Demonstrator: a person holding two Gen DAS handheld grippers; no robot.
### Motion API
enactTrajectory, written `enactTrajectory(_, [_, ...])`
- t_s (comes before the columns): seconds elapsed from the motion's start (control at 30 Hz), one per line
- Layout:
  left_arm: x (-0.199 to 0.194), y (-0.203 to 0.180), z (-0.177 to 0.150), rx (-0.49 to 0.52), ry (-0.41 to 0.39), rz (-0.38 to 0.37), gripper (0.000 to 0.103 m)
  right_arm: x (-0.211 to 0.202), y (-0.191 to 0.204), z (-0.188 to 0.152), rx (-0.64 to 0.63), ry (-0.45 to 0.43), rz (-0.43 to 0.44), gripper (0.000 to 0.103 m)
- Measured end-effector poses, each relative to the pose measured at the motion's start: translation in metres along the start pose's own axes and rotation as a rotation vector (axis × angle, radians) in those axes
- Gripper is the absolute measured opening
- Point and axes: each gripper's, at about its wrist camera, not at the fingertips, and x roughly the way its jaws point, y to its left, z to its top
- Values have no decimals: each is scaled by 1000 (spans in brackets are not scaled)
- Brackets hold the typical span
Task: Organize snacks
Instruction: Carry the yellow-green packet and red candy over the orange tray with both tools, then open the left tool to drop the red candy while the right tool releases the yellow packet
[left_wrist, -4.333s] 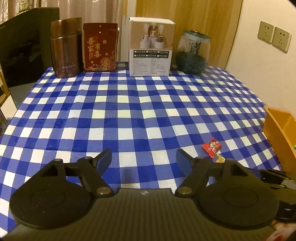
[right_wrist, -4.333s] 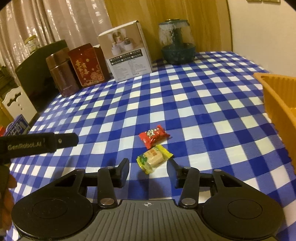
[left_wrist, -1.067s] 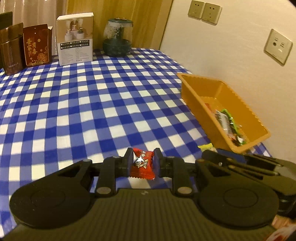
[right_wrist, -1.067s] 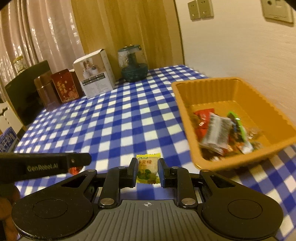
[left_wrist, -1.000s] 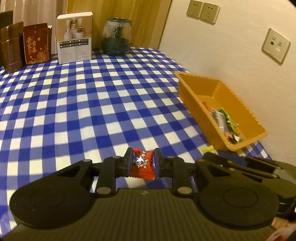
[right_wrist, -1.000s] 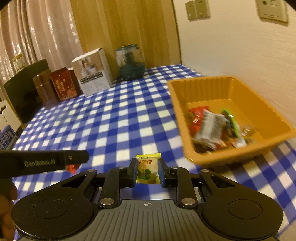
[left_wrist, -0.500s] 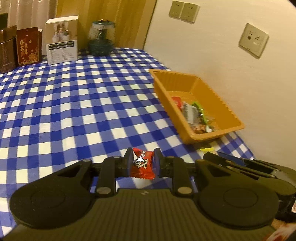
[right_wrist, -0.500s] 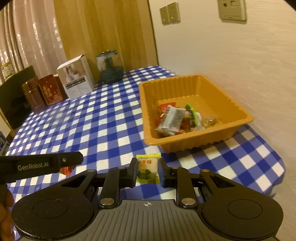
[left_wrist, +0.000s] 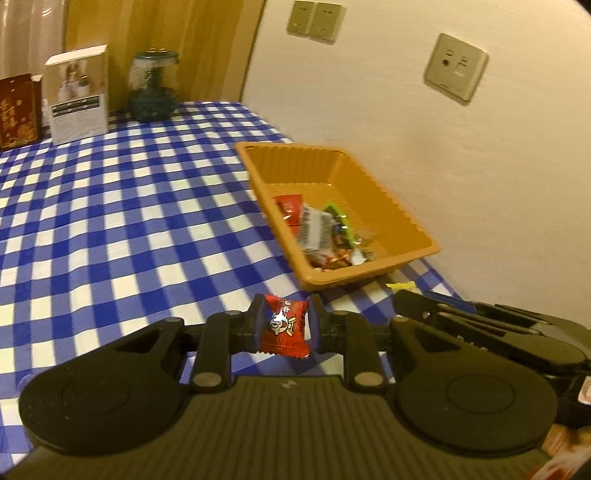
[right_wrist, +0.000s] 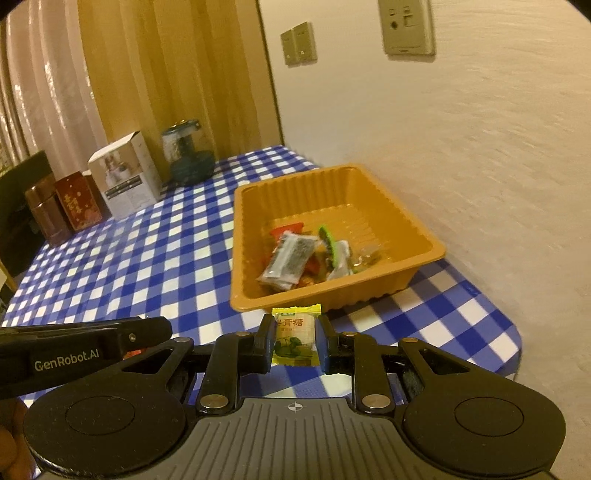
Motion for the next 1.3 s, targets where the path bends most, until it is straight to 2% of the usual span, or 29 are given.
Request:
enactTrajectory(0.3, [18, -35, 27, 63, -18, -50, 21, -3, -26, 27, 8, -40, -20, 24])
enactTrajectory(0.57, [52, -50, 51, 98, -17, -58, 21, 16, -46, 57, -16, -55, -23, 24])
enactTrajectory(0.97, [99, -54, 73, 99, 10, -70, 21, 53, -68, 77, -12, -22, -20, 24])
enactTrajectory(1.3, [129, -42, 83, 37, 35, -107, 21, 80, -84, 89, 34, -4, -21, 24])
